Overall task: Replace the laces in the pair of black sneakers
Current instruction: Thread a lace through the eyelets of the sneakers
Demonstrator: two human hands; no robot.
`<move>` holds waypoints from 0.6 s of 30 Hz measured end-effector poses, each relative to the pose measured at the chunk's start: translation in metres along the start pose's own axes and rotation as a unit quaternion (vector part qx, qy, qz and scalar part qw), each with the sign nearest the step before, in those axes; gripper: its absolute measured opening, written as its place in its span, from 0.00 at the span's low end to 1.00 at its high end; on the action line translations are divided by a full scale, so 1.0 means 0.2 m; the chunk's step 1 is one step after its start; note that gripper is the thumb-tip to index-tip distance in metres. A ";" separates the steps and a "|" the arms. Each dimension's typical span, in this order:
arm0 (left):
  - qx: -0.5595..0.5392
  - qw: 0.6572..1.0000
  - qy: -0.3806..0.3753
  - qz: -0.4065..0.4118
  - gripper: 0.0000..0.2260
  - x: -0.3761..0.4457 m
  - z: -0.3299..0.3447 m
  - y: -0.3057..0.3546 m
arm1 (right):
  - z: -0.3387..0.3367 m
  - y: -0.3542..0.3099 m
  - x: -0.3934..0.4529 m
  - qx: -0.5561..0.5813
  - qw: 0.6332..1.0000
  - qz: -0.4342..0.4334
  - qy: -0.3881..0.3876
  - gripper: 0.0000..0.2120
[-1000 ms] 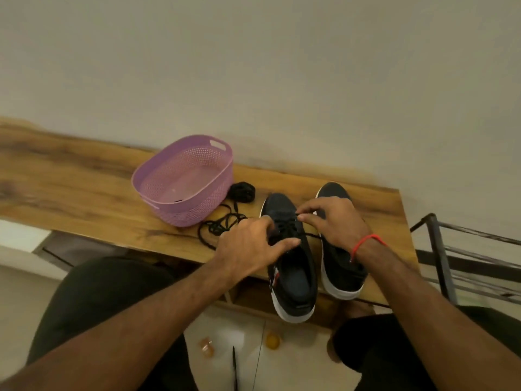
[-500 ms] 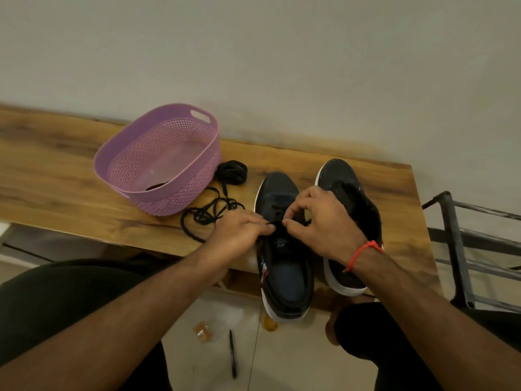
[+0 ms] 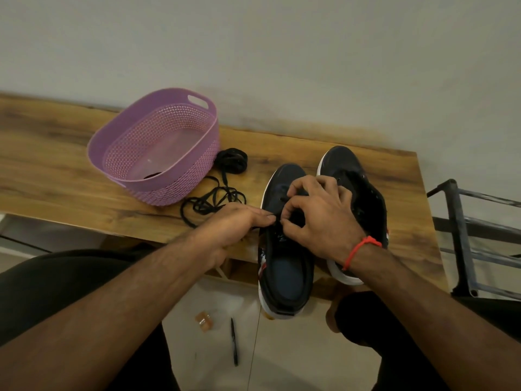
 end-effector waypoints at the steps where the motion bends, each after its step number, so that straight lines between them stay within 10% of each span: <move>1: 0.004 1.000 0.000 0.000 0.06 0.00 0.00 0.00 | 0.00 0.00 0.00 -0.003 1.000 0.000 0.002 0.05; 18: 0.080 0.996 -0.004 0.037 0.07 0.00 -0.04 0.02 | 0.03 -0.01 -0.02 0.023 0.999 0.038 0.011 0.05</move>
Point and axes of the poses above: each hand's wrist, its own x-axis towards the middle knuckle, its own z-axis out of the palm, y = z × x, the point moved 1 cm from there along x, towards the middle knuckle, and after that the axes turned 14 degrees about x, right-handed, at the moved point
